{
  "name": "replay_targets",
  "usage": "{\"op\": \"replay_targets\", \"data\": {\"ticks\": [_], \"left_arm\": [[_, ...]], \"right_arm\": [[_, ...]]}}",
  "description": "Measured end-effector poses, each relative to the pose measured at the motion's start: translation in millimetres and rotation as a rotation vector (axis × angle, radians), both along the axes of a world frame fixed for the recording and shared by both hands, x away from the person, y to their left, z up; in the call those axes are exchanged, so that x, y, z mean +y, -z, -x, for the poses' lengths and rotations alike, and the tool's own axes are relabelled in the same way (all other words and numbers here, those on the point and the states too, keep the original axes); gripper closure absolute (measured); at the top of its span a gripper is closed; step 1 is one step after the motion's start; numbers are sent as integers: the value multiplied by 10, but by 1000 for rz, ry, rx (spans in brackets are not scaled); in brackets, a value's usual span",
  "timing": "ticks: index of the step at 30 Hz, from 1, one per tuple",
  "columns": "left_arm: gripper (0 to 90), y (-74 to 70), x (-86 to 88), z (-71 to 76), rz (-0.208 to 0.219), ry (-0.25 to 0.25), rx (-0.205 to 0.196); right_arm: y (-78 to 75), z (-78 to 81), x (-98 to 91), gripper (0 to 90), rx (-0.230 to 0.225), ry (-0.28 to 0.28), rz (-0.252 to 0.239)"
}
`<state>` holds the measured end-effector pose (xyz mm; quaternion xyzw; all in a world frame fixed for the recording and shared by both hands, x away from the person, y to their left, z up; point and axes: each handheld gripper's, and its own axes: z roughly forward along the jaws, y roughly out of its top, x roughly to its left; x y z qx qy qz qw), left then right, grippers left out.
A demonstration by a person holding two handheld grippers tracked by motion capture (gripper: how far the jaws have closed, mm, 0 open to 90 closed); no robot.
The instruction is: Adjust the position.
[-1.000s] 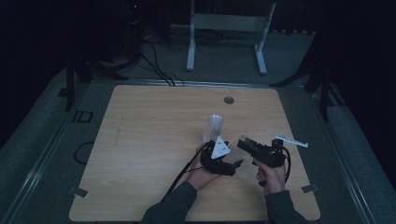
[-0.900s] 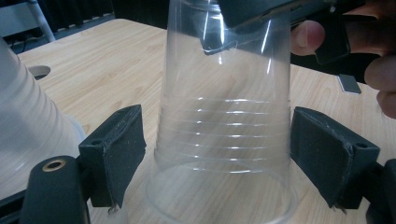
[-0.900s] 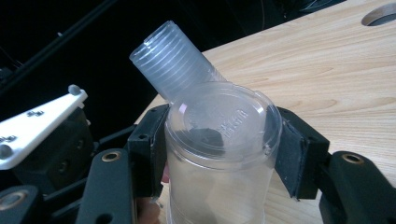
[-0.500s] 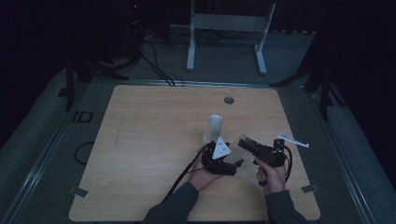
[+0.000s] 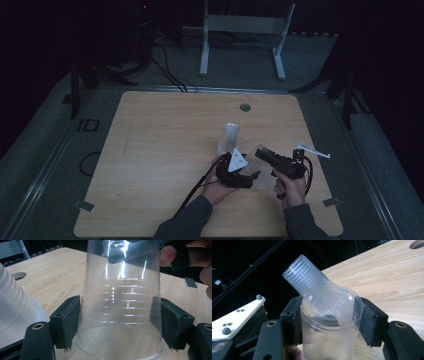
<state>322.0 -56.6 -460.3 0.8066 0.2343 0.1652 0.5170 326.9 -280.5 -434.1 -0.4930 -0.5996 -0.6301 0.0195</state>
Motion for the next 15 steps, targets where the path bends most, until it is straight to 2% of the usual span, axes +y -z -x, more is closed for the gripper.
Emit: {"op": "replay_targets", "data": {"ticks": [9, 15], "left_arm": [[293, -21, 4, 11, -11, 4, -4], [295, -24, 3, 19, -18, 8, -9]], "right_arm": [[4, -13, -13, 398, 0, -6, -1], [-7, -15, -21, 360, -7, -19, 30]]}}
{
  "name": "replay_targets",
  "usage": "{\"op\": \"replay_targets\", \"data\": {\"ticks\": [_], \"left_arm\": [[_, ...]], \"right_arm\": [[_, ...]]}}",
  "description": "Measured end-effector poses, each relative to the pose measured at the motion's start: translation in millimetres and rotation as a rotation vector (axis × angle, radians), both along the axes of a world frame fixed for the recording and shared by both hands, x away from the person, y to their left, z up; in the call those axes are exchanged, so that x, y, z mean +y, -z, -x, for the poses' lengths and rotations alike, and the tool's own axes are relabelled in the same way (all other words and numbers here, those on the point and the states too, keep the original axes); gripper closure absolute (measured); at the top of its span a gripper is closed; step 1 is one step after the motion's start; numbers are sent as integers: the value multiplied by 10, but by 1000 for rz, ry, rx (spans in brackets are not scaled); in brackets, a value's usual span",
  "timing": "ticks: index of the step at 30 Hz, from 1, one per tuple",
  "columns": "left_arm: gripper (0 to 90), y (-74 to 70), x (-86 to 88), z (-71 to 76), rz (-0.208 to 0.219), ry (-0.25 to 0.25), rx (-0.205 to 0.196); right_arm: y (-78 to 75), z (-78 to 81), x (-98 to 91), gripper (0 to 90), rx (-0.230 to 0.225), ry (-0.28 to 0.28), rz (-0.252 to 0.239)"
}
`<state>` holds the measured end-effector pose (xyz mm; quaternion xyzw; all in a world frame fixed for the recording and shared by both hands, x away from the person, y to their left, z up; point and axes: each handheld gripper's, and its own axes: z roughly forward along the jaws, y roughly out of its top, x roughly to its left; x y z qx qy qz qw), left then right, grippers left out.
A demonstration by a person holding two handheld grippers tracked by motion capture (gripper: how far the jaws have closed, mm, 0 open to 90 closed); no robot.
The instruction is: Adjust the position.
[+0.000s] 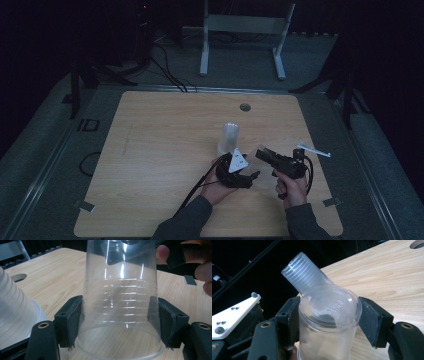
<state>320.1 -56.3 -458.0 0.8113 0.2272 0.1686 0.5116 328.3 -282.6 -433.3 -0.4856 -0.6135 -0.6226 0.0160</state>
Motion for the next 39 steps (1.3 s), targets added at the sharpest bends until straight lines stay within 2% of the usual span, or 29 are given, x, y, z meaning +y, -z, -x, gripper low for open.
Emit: {"op": "replay_targets", "data": {"ticks": [10, 25, 33, 39], "left_arm": [[295, -12, 14, -1, 0, -3, -5], [298, -73, 136, -6, 11, -19, -20], [299, -100, 190, -8, -6, -15, -25], [299, -120, 228, -2, -14, -18, -30]], "right_arm": [[-7, 35, -13, 312, -16, -23, 46], [-56, 81, -120, 304, -45, -75, 104], [-71, 104, -189, 304, -65, -115, 122], [-89, 92, -218, 269, -61, -140, 167]]}}
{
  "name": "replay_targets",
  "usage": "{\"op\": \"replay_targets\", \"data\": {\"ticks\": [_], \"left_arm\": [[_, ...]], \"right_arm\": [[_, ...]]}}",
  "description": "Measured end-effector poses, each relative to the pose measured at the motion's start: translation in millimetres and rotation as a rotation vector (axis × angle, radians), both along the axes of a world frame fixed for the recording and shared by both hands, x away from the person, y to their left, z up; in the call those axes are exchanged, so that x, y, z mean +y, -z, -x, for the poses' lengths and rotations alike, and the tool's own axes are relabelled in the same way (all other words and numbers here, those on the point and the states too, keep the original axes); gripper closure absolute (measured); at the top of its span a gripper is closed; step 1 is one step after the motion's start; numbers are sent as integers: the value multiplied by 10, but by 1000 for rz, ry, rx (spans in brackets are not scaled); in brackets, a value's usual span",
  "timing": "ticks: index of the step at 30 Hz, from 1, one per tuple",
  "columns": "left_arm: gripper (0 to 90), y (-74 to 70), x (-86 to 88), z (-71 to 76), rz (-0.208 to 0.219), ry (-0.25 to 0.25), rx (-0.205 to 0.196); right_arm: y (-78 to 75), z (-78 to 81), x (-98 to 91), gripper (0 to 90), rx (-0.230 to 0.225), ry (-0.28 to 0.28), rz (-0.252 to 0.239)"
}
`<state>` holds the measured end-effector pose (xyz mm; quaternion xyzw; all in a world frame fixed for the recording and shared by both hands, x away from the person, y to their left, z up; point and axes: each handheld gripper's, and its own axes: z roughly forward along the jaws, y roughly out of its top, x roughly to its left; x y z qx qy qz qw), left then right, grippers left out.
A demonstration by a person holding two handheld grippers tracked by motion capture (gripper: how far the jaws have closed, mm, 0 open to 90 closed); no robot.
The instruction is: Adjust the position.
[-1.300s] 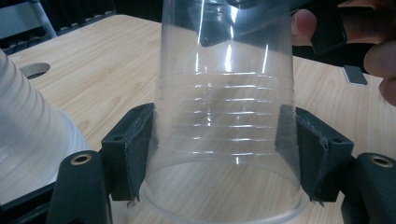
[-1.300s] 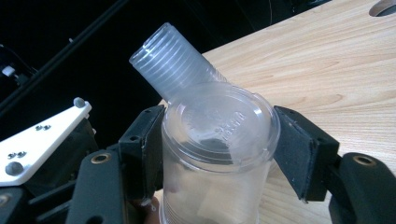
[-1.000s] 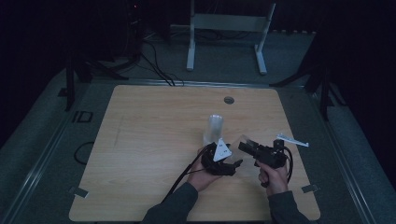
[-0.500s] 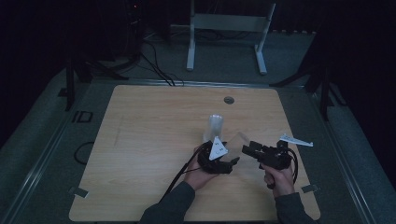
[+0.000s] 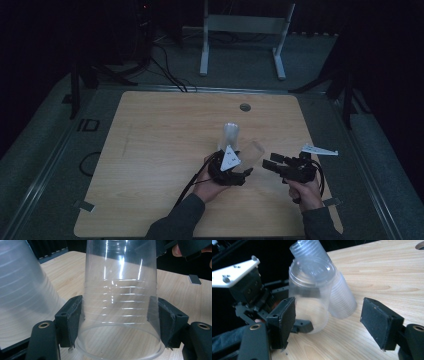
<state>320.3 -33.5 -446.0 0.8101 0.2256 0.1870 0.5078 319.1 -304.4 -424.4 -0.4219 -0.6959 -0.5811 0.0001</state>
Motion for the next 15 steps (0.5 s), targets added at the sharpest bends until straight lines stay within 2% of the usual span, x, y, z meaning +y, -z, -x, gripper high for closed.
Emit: {"op": "replay_targets", "data": {"ticks": [4, 11, 15], "left_arm": [[299, -14, 35, 5, -6, 3, 1], [299, -39, 112, 28, -25, 17, 5], [299, -61, 152, 30, -39, 18, 1]], "right_arm": [[-1, -14, 8, 250, -6, 0, 41], [-33, -26, 66, 210, -24, -14, 165], [-65, -34, 100, 207, -33, -21, 208]]}}
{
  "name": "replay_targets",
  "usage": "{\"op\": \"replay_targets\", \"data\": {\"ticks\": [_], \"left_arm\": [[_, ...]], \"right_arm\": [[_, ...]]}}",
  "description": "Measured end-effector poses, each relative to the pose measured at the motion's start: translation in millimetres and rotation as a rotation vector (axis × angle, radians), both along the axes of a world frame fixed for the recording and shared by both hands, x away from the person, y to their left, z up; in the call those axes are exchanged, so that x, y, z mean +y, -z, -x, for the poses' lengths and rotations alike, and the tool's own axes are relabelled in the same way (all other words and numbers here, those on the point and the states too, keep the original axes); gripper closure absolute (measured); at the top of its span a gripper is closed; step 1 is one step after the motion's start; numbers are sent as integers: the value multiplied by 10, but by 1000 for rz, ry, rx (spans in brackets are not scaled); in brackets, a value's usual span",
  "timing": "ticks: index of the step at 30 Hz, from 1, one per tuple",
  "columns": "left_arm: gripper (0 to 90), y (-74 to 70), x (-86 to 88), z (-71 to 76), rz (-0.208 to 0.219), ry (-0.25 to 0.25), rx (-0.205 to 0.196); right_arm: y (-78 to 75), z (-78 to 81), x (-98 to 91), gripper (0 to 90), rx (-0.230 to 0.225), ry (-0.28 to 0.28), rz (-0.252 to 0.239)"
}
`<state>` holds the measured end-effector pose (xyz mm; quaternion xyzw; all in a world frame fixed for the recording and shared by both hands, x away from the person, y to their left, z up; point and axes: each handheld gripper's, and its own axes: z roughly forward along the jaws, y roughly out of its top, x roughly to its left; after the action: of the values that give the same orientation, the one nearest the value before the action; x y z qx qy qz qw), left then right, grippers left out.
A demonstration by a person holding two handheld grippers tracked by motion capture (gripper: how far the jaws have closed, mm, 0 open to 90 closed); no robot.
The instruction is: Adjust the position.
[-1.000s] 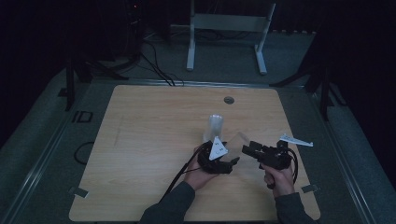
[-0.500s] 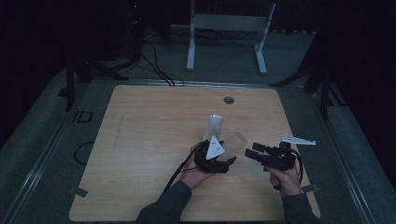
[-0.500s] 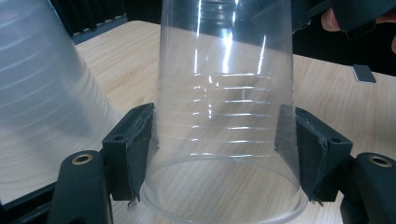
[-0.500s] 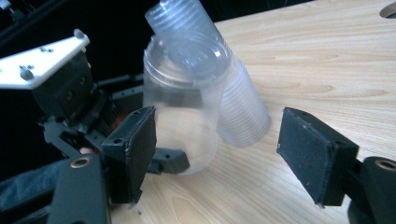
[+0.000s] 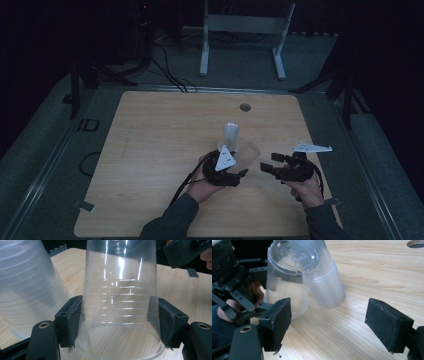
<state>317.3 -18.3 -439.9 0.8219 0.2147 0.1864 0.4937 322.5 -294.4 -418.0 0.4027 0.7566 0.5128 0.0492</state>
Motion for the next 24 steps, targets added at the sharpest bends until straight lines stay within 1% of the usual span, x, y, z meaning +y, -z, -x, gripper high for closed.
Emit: {"op": "replay_targets", "data": {"ticks": [5, 9, 14, 20, 24], "left_arm": [[299, -18, 51, -5, -19, -4, -1], [299, -30, 82, -4, -24, -2, -1], [299, -36, 114, -1, -34, 5, -4], [299, -39, 170, -4, -48, 3, -7], [299, -50, 220, -8, -55, -2, -9]], "right_arm": [[-32, -17, 29, 208, -12, -7, 42], [-54, -37, 56, 208, -19, -11, 74], [-78, -65, 101, 210, -18, -28, 83], [-97, -108, 189, 194, -20, -57, 119], [-121, -133, 241, 220, -27, -77, 163]]}}
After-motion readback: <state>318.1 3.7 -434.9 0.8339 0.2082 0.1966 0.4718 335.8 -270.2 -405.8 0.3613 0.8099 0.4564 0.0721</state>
